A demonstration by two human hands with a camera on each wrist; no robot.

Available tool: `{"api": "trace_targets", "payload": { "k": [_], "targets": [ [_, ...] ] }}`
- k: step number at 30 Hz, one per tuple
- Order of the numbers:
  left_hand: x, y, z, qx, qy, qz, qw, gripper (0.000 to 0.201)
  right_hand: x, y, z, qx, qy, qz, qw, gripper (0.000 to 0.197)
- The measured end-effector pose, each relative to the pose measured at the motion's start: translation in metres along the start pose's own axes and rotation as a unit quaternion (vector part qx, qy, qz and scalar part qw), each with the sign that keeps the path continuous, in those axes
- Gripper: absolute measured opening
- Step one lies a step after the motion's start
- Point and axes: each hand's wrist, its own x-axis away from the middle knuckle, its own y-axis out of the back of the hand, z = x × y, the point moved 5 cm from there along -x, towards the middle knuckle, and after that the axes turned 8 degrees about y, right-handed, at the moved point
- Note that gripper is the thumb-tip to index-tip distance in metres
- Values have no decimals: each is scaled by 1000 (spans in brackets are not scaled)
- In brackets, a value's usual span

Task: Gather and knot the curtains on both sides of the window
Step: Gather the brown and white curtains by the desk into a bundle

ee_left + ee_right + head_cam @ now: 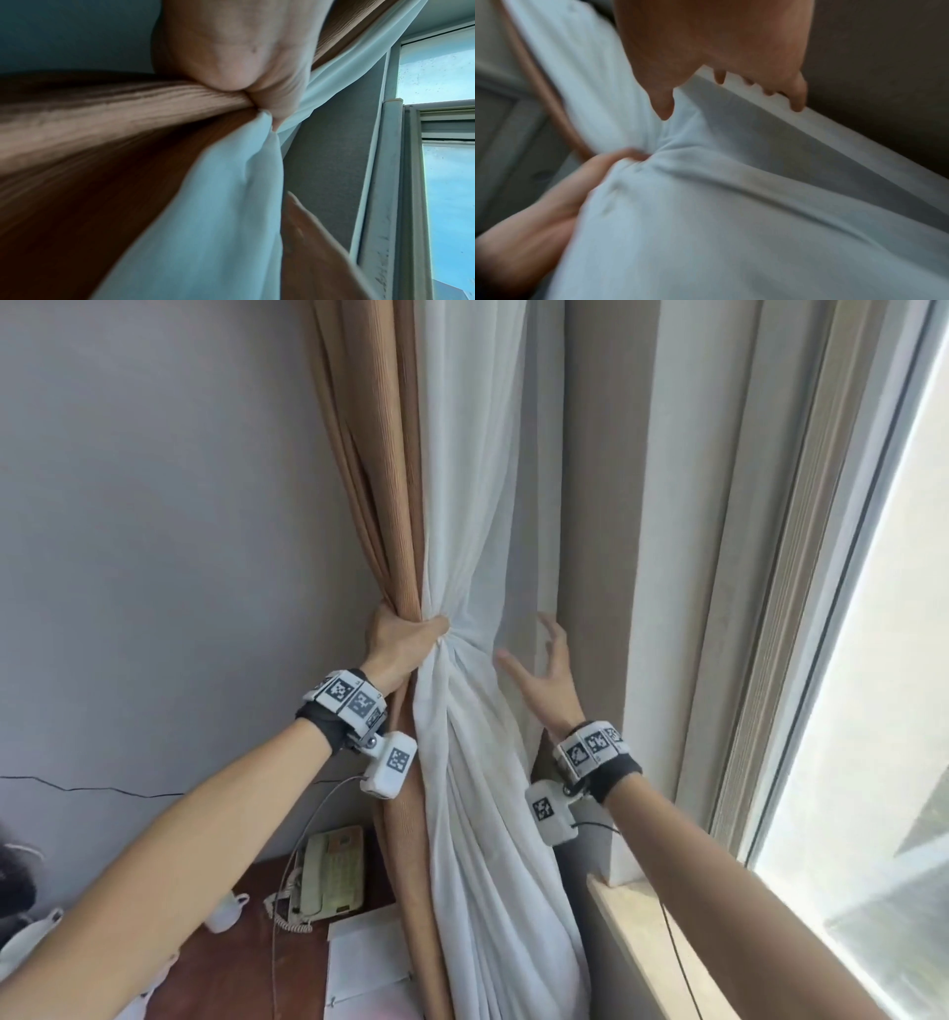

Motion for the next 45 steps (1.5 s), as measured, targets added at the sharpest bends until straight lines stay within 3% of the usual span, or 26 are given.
{"api": "trace_targets", "payload": {
  "k": [3, 6, 8, 12, 14, 17, 21, 22, 24, 26, 28, 30, 33, 35, 37, 39, 41, 42, 45],
  "targets": [
    [3, 0, 1, 13, -12, 18, 1000, 60, -51, 6, -35, 7, -163, 21, 986, 138],
    [3, 2, 1, 17, -14, 28, 999, 55, -84, 2, -72, -16, -228, 79, 970, 153],
    [-1, 5, 2, 14, -12, 28, 999, 55, -72, -12, -59, -58, -221, 115, 967, 144],
    [-8, 4, -2, -2, -4, 41, 999, 55, -21, -46, -23, -92, -123, 218, 964, 80],
    [-6, 0, -6, -15, -7, 54, 998, 52, 0, -56, -23, -92, -91, 239, 962, 95],
    [1, -10, -10, -13, -10, 78, 997, 58, 19, -59, -28, -54, -51, 206, 976, 128],
    [18, -27, -13, -12, 5, 121, 993, 63, 20, -77, -27, 9, -20, 186, 982, 144],
    [25, -34, -15, -20, 8, 138, 990, 65, 17, -82, -31, 5, -31, 171, 985, 132],
    [41, -47, -16, -56, 18, 179, 982, 55, 16, -81, -34, -2, -63, 78, 995, 94],
    [53, -54, -16, -73, 26, 233, 969, 49, 14, -68, -41, -13, -91, -24, 995, 76],
    [57, -51, -17, -91, -1, 297, 950, 57, 10, -55, -47, -19, -96, -28, 995, 59],
    [56, -40, -9, -89, -43, 353, 930, 69, 6, -41, -49, -13, -94, 3, 996, 58],
    [51, -29, 36, -168, -101, 348, 917, 127, 5, -20, -49, -9, -92, 31, 995, 48],
    [43, -29, 78, -187, -80, 341, 918, 154, 7, -10, -46, -14, -103, 52, 993, 51],
    [42, -36, 113, -146, -6, 364, 920, 160, 9, -5, -40, -5, -97, 63, 993, 68],
    [50, -45, 128, -108, 16, 389, 915, 134, 15, -7, -30, 8, -99, 99, 990, 66],
    [57, -57, 131, -75, 12, 421, 904, 76, 20, -9, -20, 23, -94, 124, 988, 47],
    [64, -63, 129, -65, 12, 446, 893, 58, 23, -10, -17, 35, -94, 136, 986, 40],
    [74, -81, 139, -42, 18, 487, 872, 55, 26, -17, -16, 78, -82, 166, 980, 41]
  ]
}}
